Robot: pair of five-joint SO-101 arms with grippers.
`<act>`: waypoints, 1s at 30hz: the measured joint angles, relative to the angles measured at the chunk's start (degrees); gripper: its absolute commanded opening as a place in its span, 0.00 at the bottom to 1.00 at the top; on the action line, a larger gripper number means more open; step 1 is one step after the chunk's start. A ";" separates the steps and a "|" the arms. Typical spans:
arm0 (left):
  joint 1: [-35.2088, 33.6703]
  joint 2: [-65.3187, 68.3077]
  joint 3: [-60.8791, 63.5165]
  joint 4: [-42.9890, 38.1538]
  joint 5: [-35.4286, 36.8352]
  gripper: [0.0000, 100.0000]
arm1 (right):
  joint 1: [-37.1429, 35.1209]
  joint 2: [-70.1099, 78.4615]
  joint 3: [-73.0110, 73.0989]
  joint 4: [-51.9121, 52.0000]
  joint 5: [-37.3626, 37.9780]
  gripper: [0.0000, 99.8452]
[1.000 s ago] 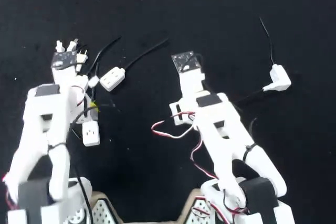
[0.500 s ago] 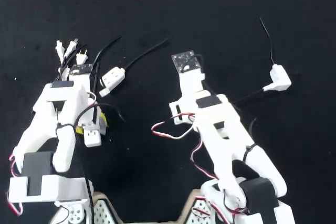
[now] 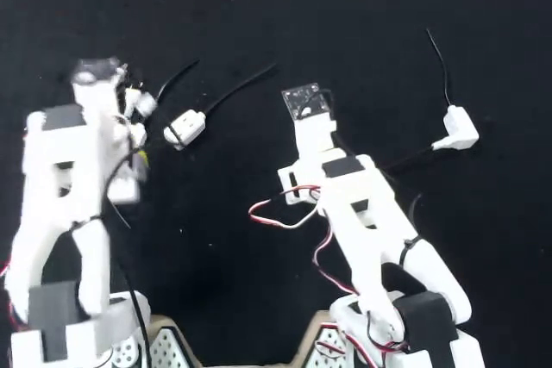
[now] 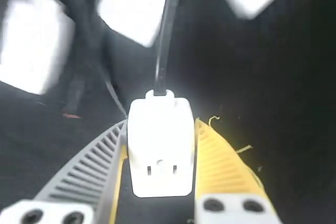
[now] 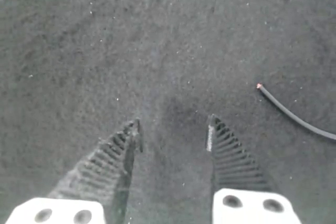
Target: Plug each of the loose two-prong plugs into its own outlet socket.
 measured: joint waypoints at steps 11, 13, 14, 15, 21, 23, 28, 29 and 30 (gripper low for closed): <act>8.26 -8.44 -3.43 8.70 -5.10 0.04 | 4.75 0.00 0.00 0.00 -3.08 0.18; 12.31 -8.44 0.44 7.21 -5.71 0.04 | 8.18 0.00 0.00 -0.79 -6.68 0.18; 14.42 -8.44 2.81 5.63 -5.80 0.04 | 9.58 0.00 0.00 -1.23 -8.09 0.18; 16.62 -8.53 5.19 3.69 -5.98 0.05 | 10.90 0.00 0.00 -1.41 -9.23 0.18; 26.37 -8.53 21.10 -12.48 -6.24 0.23 | 13.89 0.00 0.00 -1.76 -11.43 0.18; 27.43 -8.53 26.46 -17.67 -6.24 0.26 | 13.89 0.00 0.00 -1.76 -11.43 0.18; 26.81 -9.14 30.15 -19.78 -6.24 0.26 | 13.89 0.00 0.00 -1.76 -11.43 0.18; 25.93 -9.14 29.63 -18.73 -6.24 0.26 | 13.89 0.00 0.00 -1.76 -11.43 0.18; 24.70 -9.14 28.66 -17.49 -6.24 0.26 | 13.89 0.00 0.00 -1.76 -11.43 0.18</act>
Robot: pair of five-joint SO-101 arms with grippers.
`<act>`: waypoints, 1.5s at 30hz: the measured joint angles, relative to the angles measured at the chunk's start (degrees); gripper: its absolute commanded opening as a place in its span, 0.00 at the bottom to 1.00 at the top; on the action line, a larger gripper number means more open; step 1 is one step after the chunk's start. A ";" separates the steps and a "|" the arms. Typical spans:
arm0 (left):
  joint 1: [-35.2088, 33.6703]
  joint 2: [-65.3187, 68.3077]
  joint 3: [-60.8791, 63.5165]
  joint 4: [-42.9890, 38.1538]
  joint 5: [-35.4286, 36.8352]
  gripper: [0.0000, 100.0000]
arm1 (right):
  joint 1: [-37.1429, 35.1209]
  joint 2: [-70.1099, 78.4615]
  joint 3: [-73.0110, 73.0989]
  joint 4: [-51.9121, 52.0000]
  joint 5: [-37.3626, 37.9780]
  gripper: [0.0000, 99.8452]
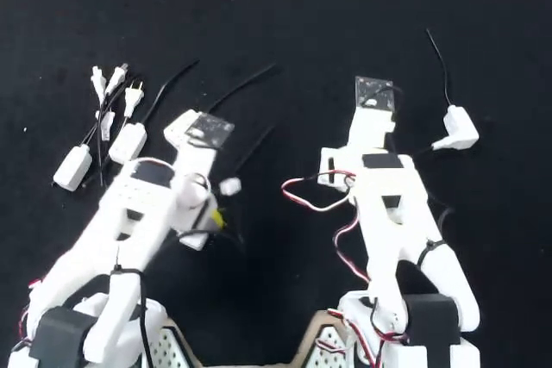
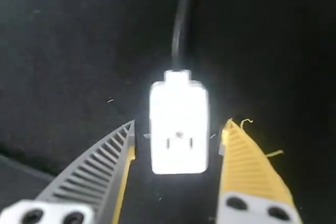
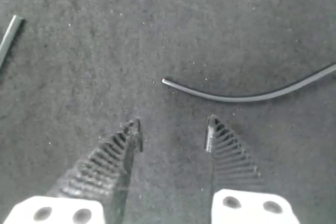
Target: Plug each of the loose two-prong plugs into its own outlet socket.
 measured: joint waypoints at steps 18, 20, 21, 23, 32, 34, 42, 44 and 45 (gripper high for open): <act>-17.76 0.00 3.60 -3.08 -11.43 0.26 | 0.00 0.00 0.00 0.00 0.00 0.18; -13.80 0.00 3.87 -3.25 -9.67 0.26 | 0.35 0.00 0.00 0.00 0.00 0.18; -11.60 0.00 3.87 -3.43 -8.44 0.26 | 1.14 0.00 0.00 0.00 0.00 0.18; -6.59 0.00 3.87 -3.43 -5.71 0.26 | 2.99 0.00 0.00 -0.44 0.00 0.18; 12.66 0.00 -4.57 1.93 2.37 0.26 | 9.85 0.00 0.00 -4.84 0.00 0.18; 15.38 0.00 -5.36 1.49 2.73 0.26 | 10.55 0.00 0.00 -4.92 0.00 0.18; 17.05 0.00 -7.65 -0.53 2.99 0.26 | 10.81 0.00 0.00 -5.01 -0.18 0.18; 15.03 0.00 -8.26 -0.18 2.99 0.26 | 10.81 0.00 0.00 -5.01 -0.18 0.18; 14.15 0.00 -8.26 -0.09 2.99 0.26 | 10.81 0.00 0.00 -5.01 -0.18 0.18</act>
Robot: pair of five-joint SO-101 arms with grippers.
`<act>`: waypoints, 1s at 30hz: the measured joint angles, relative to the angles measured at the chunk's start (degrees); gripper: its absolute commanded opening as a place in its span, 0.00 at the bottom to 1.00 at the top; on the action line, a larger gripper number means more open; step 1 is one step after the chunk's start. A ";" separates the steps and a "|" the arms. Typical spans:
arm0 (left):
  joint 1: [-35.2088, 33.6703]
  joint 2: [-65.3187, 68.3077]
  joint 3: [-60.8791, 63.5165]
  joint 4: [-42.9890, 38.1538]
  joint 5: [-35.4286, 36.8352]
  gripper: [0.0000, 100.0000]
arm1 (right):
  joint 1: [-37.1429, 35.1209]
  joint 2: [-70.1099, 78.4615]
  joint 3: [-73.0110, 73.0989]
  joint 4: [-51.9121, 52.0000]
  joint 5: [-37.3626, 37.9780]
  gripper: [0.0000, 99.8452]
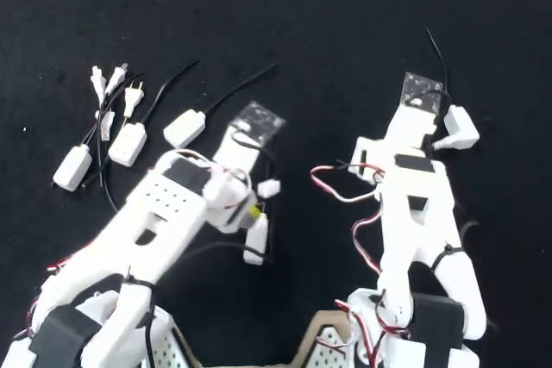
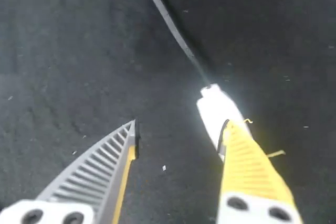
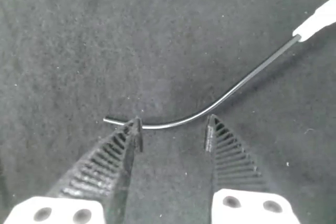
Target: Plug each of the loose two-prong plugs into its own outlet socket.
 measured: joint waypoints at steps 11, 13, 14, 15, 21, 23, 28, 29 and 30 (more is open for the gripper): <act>-3.87 0.09 6.51 -3.60 0.09 0.26 | 0.70 0.00 0.00 0.00 0.00 0.18; -2.46 0.09 8.79 -5.89 0.26 0.26 | 2.20 0.00 0.00 0.00 0.00 0.18; -1.23 0.09 9.85 -6.86 0.09 0.26 | 3.08 0.00 0.00 0.00 0.00 0.18; 0.09 0.09 10.37 -7.82 0.09 0.26 | 3.96 0.00 0.00 0.00 0.00 0.18; 6.68 0.09 9.23 -8.97 0.09 0.26 | 4.92 0.00 0.00 0.00 0.00 0.18; 6.59 0.09 6.68 -8.97 0.09 0.26 | 5.10 0.00 0.00 0.00 0.00 0.18; 2.55 1.76 0.53 -13.71 6.15 0.27 | 4.92 0.00 0.00 0.00 0.00 0.18; 2.20 3.08 0.18 -15.47 8.18 0.27 | 4.92 0.00 0.00 0.00 0.00 0.18; 2.11 4.48 0.09 -17.32 9.85 0.27 | 5.01 0.00 0.00 0.00 0.00 0.18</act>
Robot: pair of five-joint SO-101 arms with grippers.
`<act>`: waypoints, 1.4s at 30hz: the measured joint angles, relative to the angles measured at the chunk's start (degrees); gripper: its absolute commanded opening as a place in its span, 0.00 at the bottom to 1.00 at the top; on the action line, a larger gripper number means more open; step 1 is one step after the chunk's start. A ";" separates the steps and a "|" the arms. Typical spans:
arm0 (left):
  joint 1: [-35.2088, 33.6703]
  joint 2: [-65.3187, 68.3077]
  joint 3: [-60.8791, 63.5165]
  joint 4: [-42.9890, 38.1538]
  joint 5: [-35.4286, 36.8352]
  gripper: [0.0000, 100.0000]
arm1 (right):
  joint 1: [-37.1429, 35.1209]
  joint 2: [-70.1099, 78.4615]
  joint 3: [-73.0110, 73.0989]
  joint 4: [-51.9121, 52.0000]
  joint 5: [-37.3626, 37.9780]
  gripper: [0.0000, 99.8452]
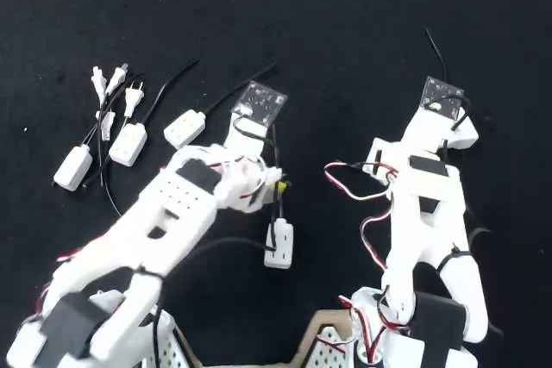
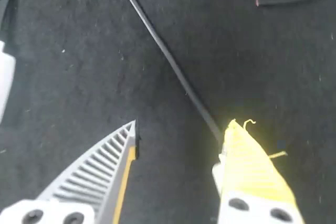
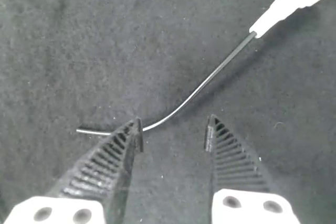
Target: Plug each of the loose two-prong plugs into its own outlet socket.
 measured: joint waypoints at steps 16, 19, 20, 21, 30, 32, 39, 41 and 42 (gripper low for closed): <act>-0.26 29.36 -15.82 -4.84 18.73 0.26 | 0.00 0.00 0.00 0.00 0.00 0.18; -3.16 30.77 -17.32 -2.73 18.81 0.26 | 0.00 0.00 0.00 0.00 0.00 0.18; -4.48 30.77 -17.76 -1.49 18.99 0.26 | 0.00 0.00 0.00 0.00 0.00 0.18; -5.71 30.77 -18.11 0.53 18.99 0.26 | 0.00 0.00 0.00 0.00 0.00 0.18; -18.46 28.31 -19.16 20.57 16.44 0.26 | 0.00 0.00 0.00 0.00 0.00 0.18; -21.45 26.37 -18.90 24.62 13.45 0.26 | 0.00 0.00 0.00 0.00 0.00 0.18; -29.63 16.53 -12.40 30.86 -1.05 0.26 | 0.00 0.00 0.00 0.00 0.00 0.18; -30.42 13.10 -10.55 31.74 -5.45 0.27 | 0.00 0.00 0.00 0.00 0.00 0.18; -30.42 11.08 -10.20 31.82 -7.12 0.27 | 0.00 0.00 0.00 0.00 0.00 0.18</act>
